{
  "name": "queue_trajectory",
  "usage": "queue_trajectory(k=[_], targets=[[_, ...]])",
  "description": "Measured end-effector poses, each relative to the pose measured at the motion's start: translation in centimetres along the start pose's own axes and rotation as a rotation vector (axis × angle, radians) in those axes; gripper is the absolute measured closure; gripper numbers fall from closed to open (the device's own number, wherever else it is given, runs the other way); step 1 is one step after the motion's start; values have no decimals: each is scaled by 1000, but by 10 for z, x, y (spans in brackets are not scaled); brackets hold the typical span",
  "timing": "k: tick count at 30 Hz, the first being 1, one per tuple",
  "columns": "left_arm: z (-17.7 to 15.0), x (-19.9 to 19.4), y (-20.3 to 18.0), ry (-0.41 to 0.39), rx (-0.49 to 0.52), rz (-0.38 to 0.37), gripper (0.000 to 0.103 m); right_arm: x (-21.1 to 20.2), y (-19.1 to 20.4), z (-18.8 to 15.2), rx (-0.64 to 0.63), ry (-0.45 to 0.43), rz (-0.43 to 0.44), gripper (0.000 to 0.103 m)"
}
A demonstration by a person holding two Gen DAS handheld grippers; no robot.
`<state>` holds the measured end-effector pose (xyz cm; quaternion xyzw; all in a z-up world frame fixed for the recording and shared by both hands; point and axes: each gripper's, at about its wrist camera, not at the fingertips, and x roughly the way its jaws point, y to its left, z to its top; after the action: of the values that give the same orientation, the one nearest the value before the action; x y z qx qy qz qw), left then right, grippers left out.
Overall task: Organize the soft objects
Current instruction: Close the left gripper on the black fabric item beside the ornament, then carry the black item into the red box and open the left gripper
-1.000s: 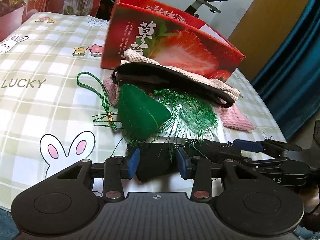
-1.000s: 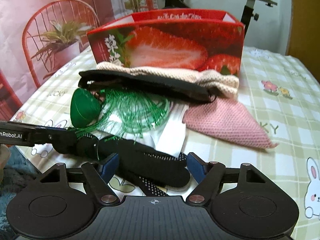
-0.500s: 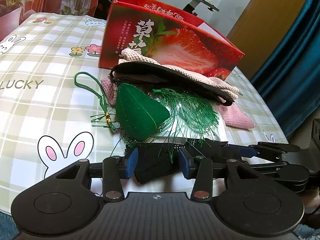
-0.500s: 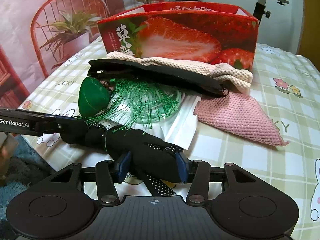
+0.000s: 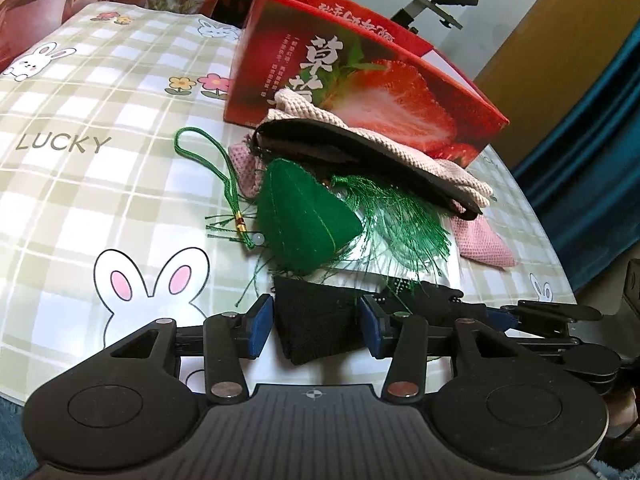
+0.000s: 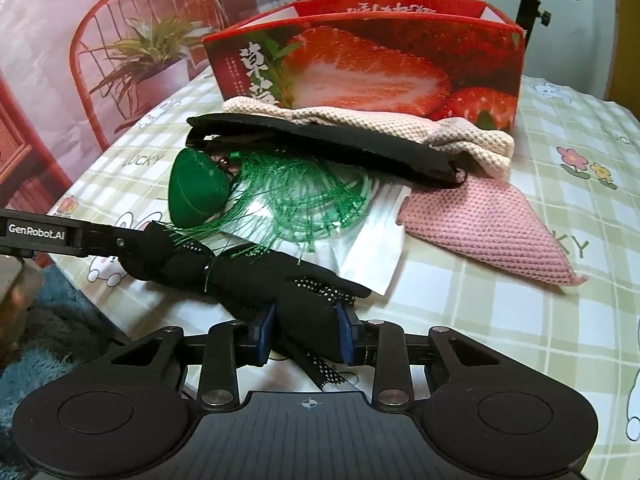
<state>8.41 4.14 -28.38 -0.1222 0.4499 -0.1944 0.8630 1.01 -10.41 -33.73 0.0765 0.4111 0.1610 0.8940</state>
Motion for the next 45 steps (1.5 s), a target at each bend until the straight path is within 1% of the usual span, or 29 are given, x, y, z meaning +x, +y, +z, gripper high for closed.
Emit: queue_trajectory(k=[5, 6, 8, 10, 13, 14, 15, 20, 25, 31, 36, 41, 45], targets=[[-1, 3, -3, 12, 6, -16, 54, 0, -2, 1, 8, 0, 12, 75], [-1, 3, -3, 10, 4, -22, 56, 0, -2, 1, 8, 0, 14, 76], [-1, 0, -2, 0, 3, -29, 65, -1, -1, 1, 6, -1, 24, 78], [0, -5, -3, -21, 4, -23, 80, -3, 2, 2, -7, -8, 28, 79], [2, -16, -4, -69, 9, -46, 85, -12, 5, 5, -19, -48, 40, 85], [3, -19, -4, -83, 12, -50, 86, -15, 6, 6, -22, -63, 43, 94], [3, -21, -5, -97, 14, -54, 86, -18, 6, 7, -24, -77, 49, 95], [6, -35, -11, -162, 33, -63, 87, -33, 12, 13, -58, -149, 46, 95], [9, -52, -22, -236, 84, -63, 87, -47, 15, 20, -67, -216, 48, 95], [20, -69, -35, -317, 147, -66, 87, -72, 15, 35, -87, -322, 56, 95], [42, -80, -44, -367, 179, -82, 87, -89, 14, 54, -118, -395, 48, 95], [68, -77, -49, -388, 180, -97, 87, -94, 11, 74, -147, -442, 37, 95], [88, -75, -54, -403, 205, -96, 87, -91, 7, 91, -162, -463, 31, 95]])
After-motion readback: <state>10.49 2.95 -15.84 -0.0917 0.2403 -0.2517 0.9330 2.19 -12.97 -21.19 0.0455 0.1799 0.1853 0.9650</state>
